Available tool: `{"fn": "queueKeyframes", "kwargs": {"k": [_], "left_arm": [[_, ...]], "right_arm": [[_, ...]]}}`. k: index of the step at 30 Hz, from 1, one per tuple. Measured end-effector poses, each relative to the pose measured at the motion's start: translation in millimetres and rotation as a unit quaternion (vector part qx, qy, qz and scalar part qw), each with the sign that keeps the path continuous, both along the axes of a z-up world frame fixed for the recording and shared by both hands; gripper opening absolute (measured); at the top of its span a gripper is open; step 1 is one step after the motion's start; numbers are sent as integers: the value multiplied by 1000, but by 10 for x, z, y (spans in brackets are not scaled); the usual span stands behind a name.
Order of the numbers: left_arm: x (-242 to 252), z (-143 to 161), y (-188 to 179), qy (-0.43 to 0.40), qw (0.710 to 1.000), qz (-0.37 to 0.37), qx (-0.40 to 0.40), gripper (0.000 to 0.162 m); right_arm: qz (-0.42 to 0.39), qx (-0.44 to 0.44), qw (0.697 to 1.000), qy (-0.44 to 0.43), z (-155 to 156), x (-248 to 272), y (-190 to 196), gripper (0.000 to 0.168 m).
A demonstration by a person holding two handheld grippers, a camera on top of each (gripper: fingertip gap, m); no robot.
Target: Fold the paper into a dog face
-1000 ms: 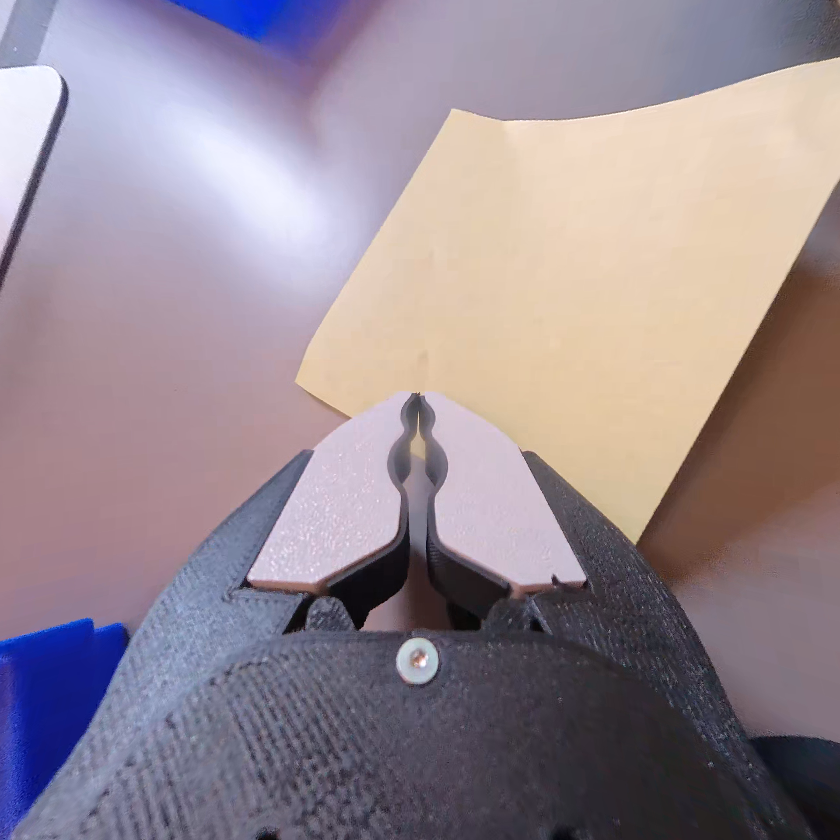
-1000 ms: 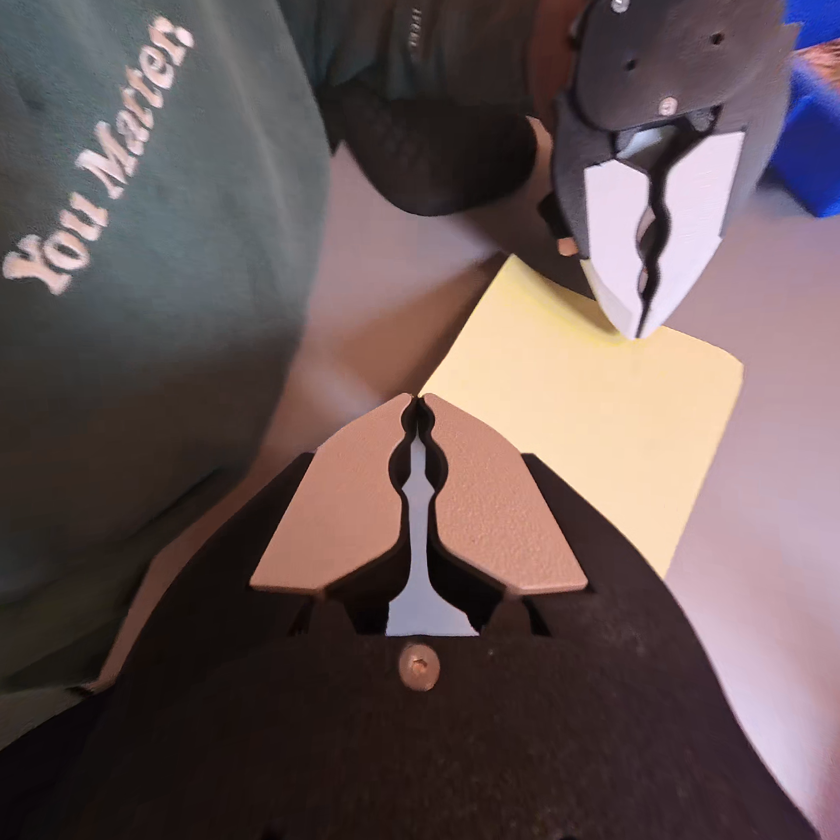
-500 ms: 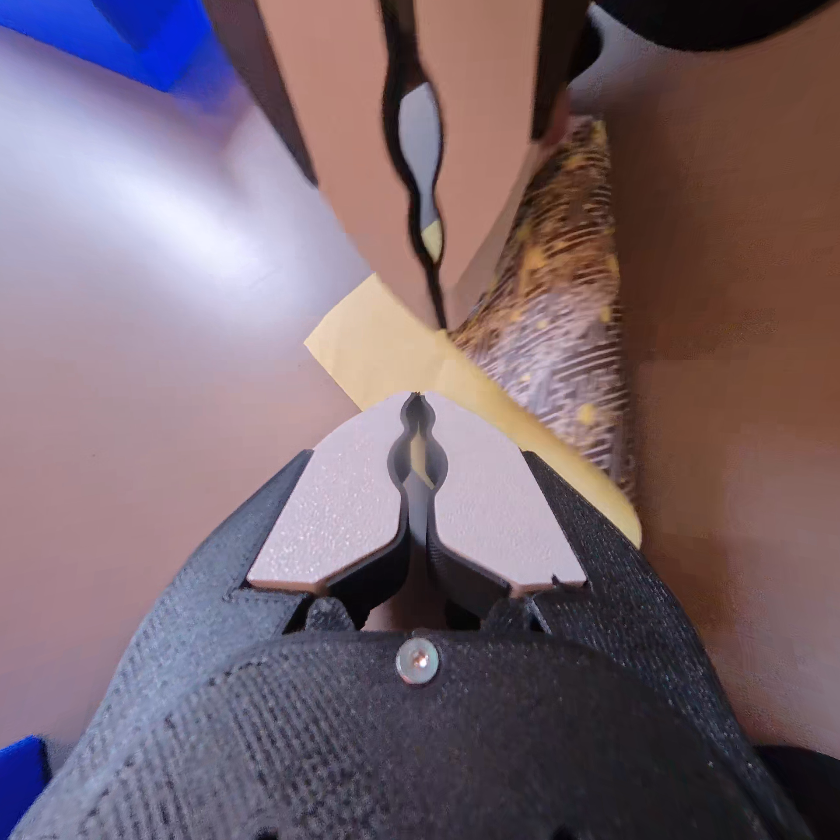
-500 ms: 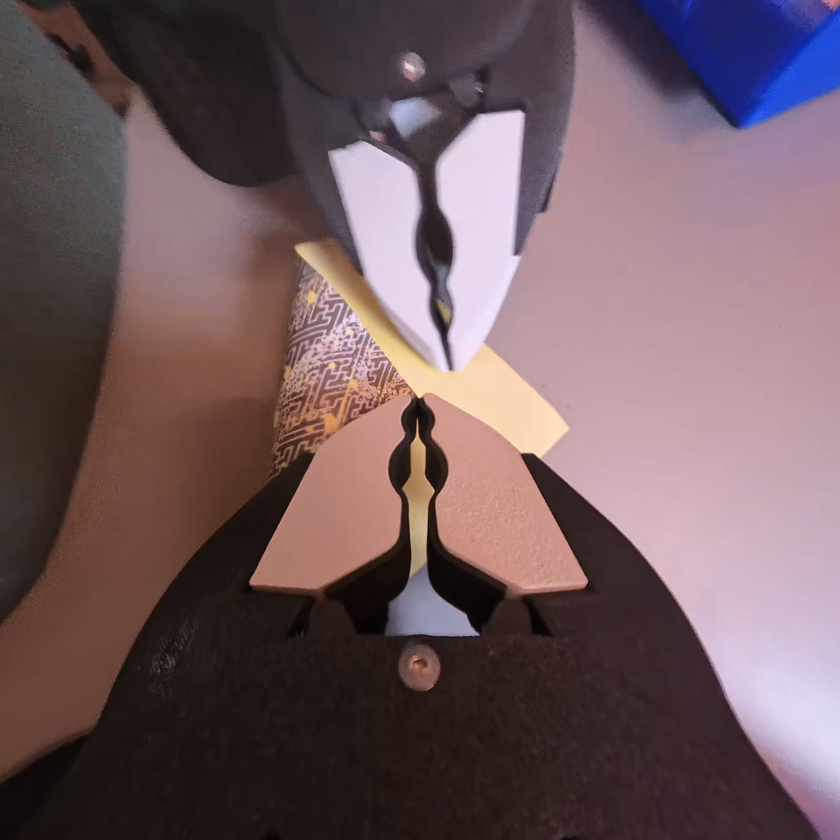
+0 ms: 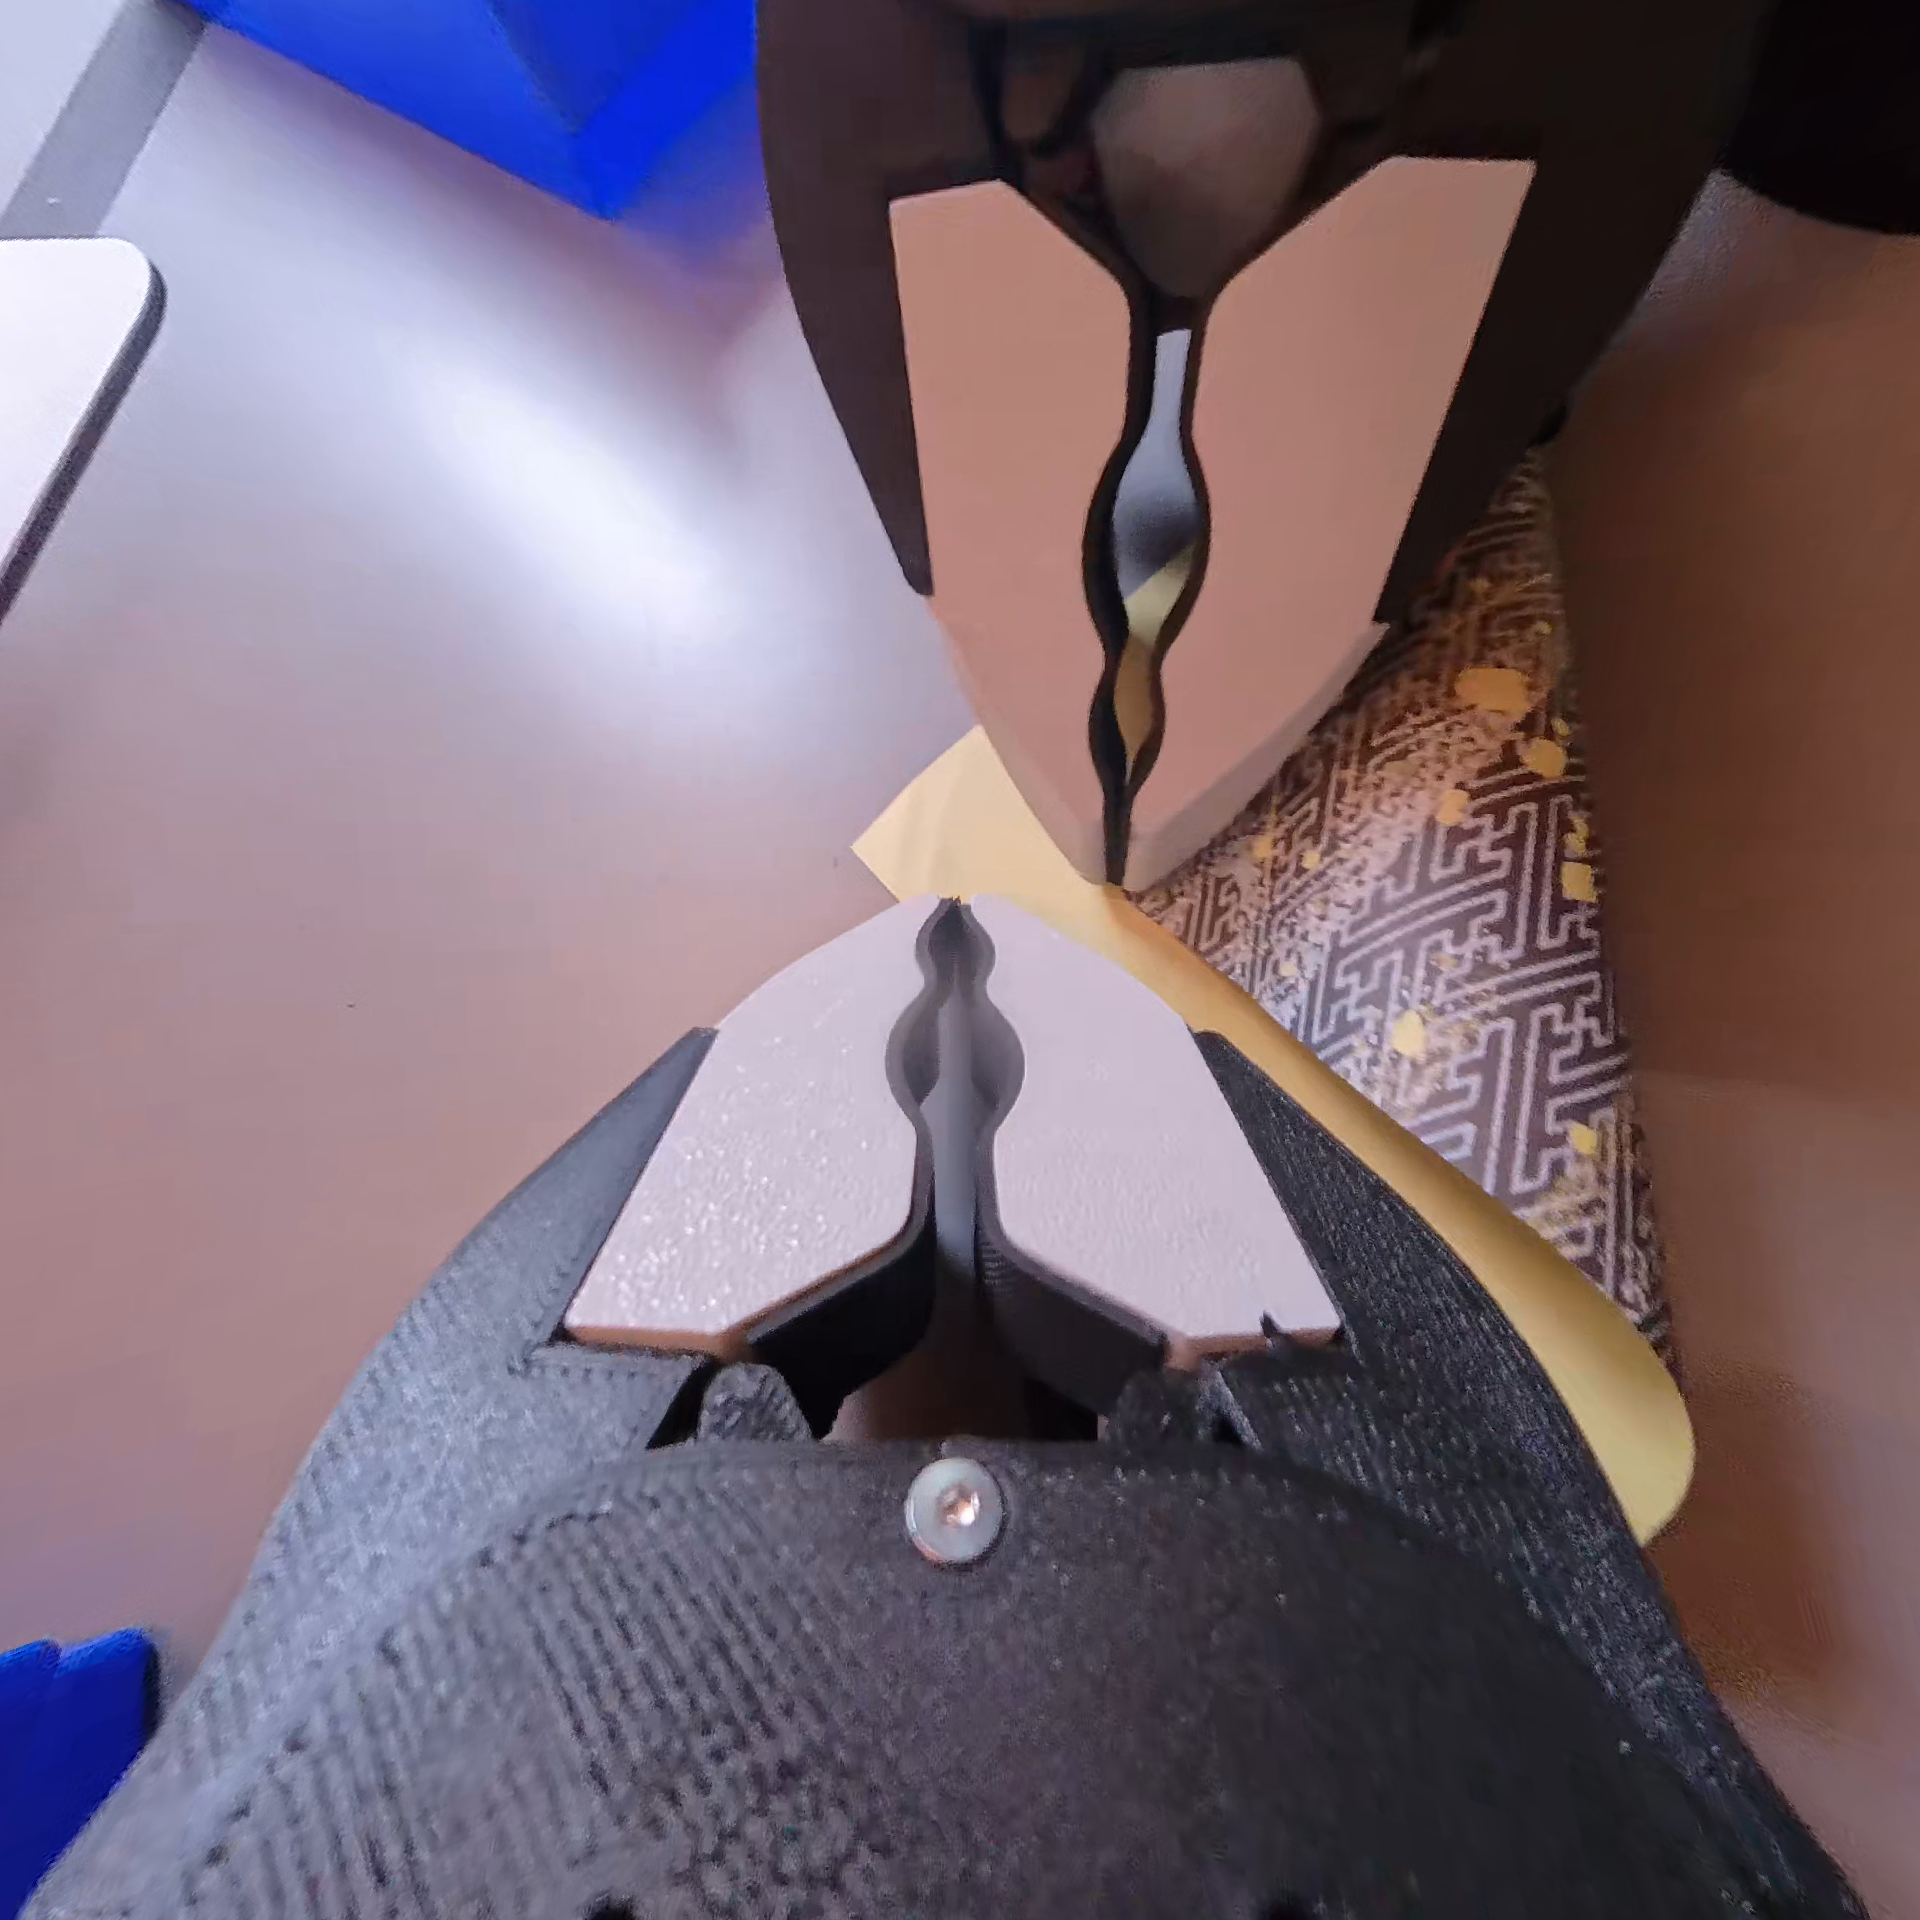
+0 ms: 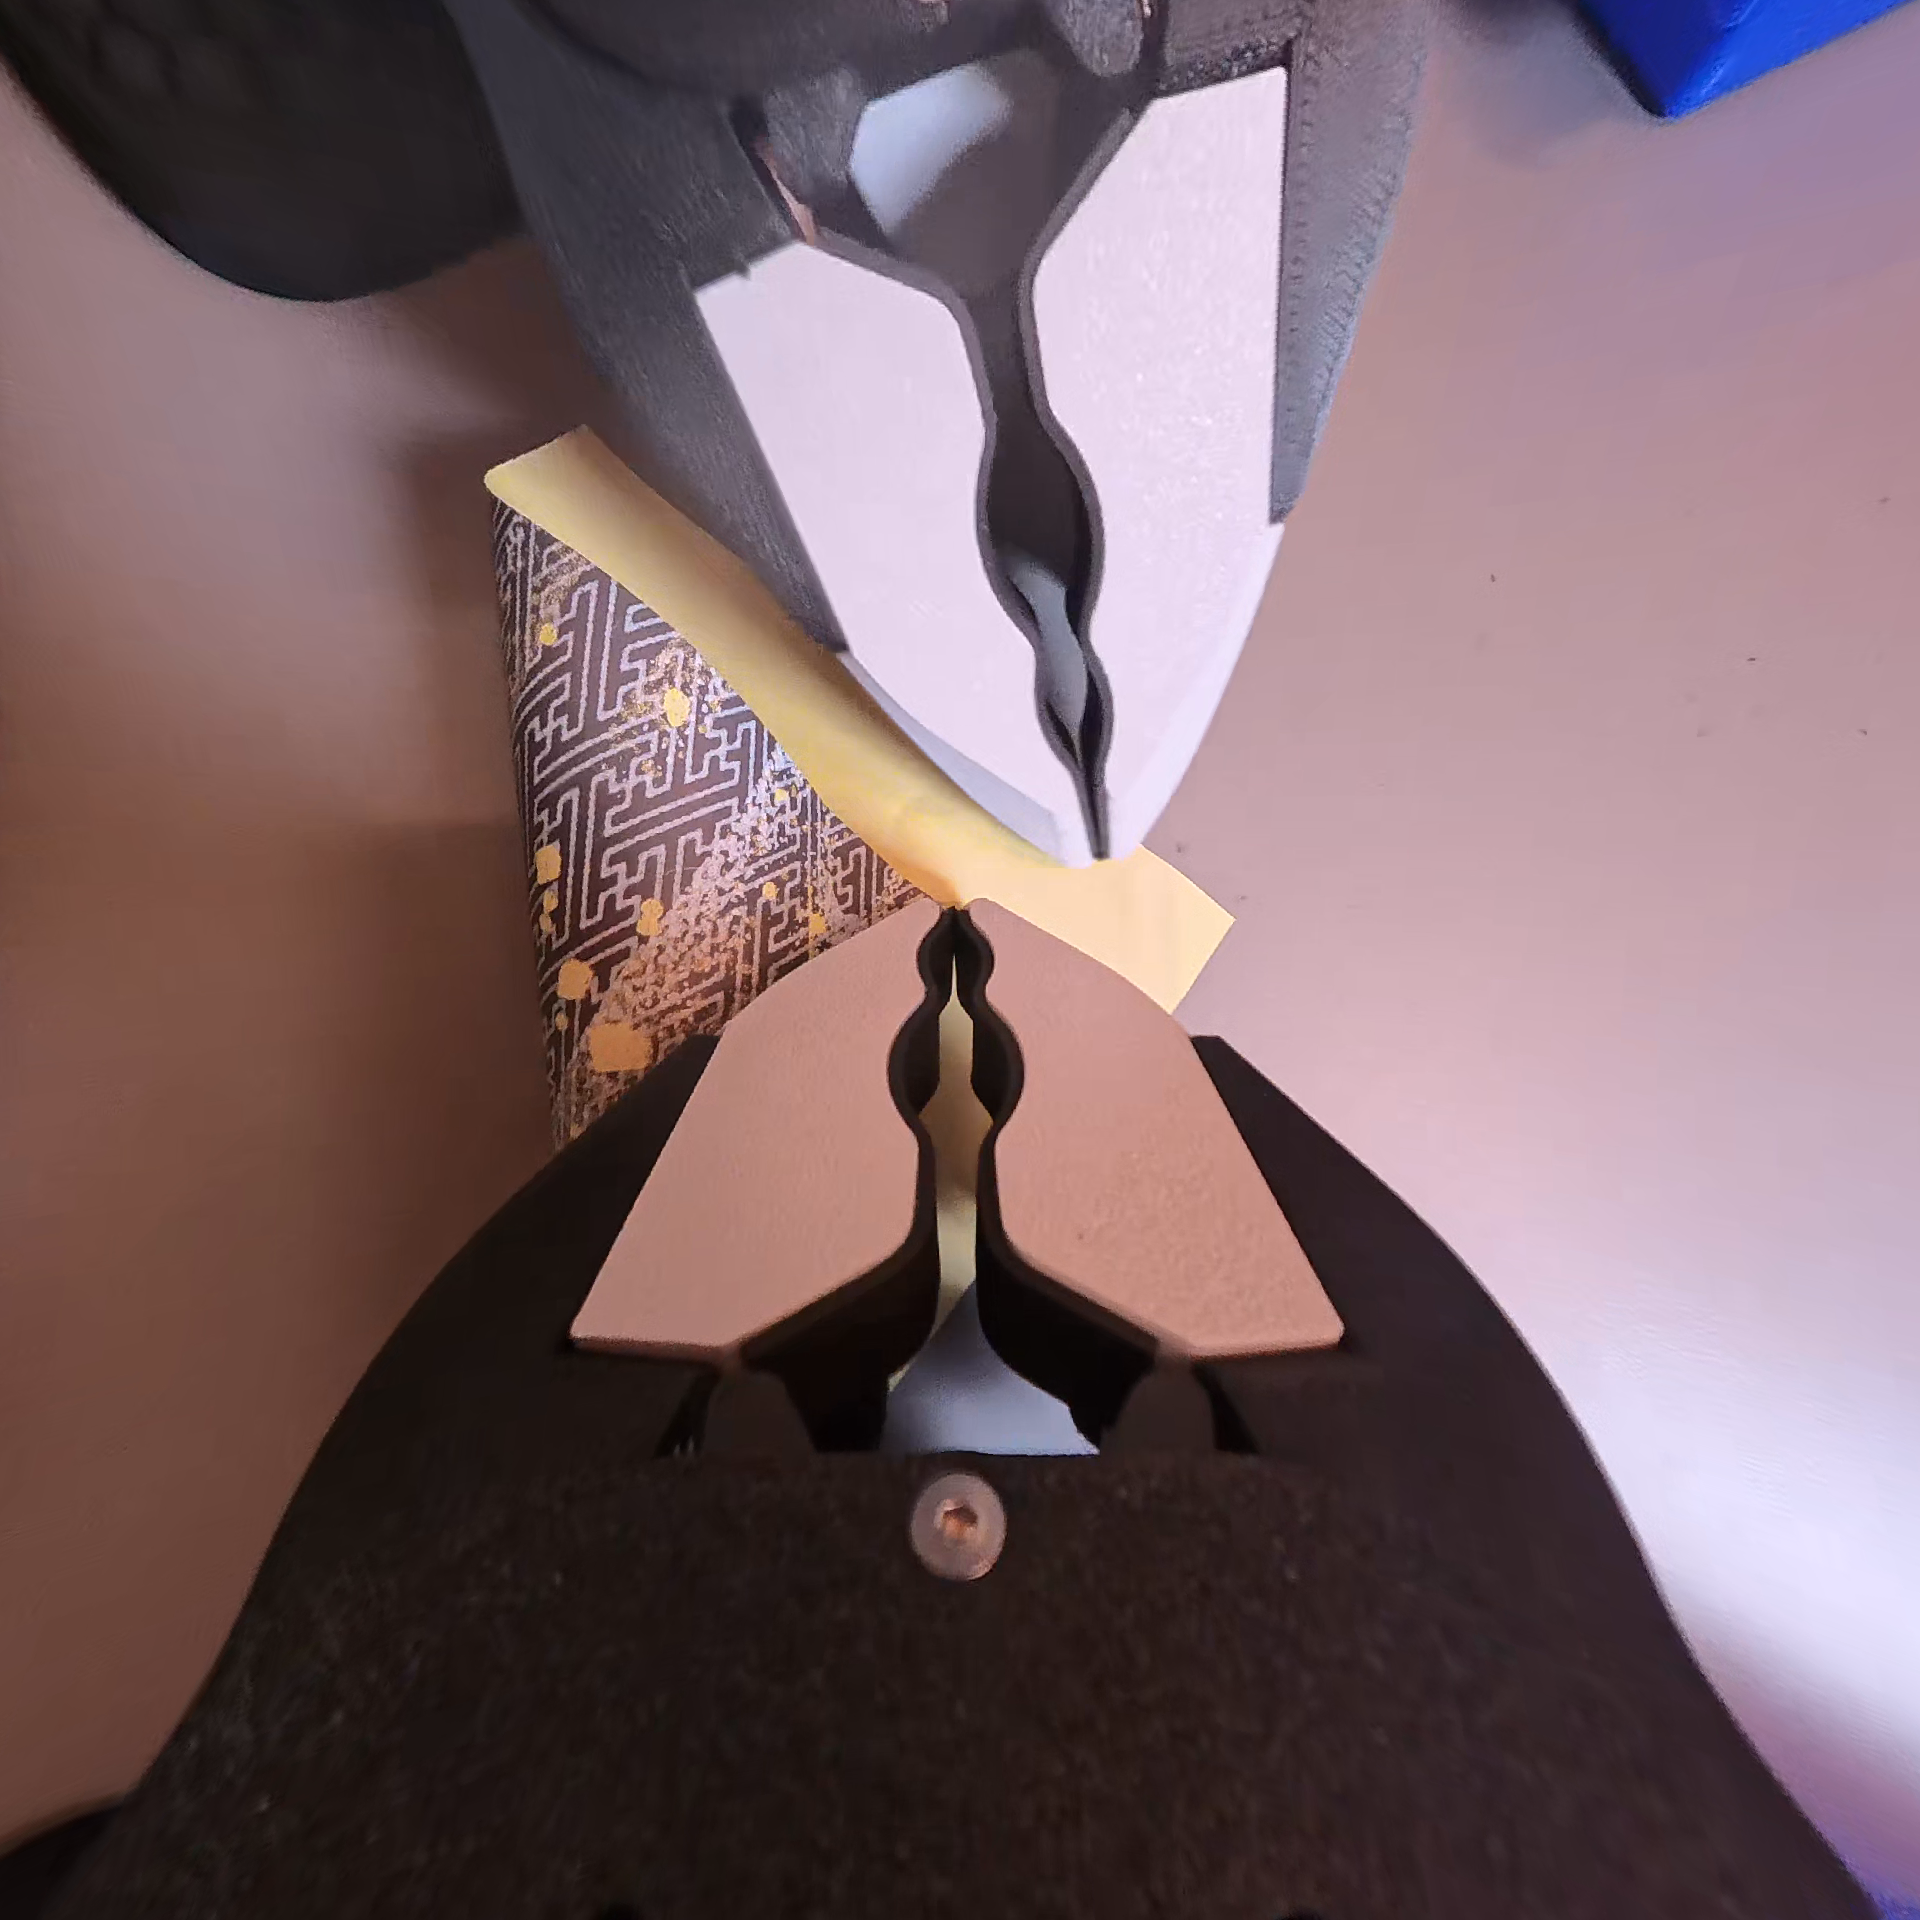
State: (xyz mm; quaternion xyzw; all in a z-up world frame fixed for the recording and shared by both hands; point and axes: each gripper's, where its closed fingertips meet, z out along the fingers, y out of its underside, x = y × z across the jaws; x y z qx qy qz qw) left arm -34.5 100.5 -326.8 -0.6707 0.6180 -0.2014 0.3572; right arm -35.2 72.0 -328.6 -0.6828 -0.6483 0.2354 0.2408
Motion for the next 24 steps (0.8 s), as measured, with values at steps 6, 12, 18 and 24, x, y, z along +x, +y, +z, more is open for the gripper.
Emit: {"fn": "queueKeyframes", "kwargs": {"k": [6, 12, 18, 24], "left_arm": [[9, -17, -44, 21, 999, -13, 26, 0], [19, -16, -89, 16, 1000, -22, 11, 0], [11, 2, -83, 5, 1000, -18, 5, 0], [-25, -5, -46, 15, 1000, -10, 13, 0]], "right_arm": [[-43, -16, 998, 42, 136, -2, 160, 0], [-45, 6, 999, 25, 59, -19, 272, 0], [-36, 21, 999, 13, 1, -24, 263, 0], [-41, 18, 999, 14, 0, -25, 241, 0]]}}
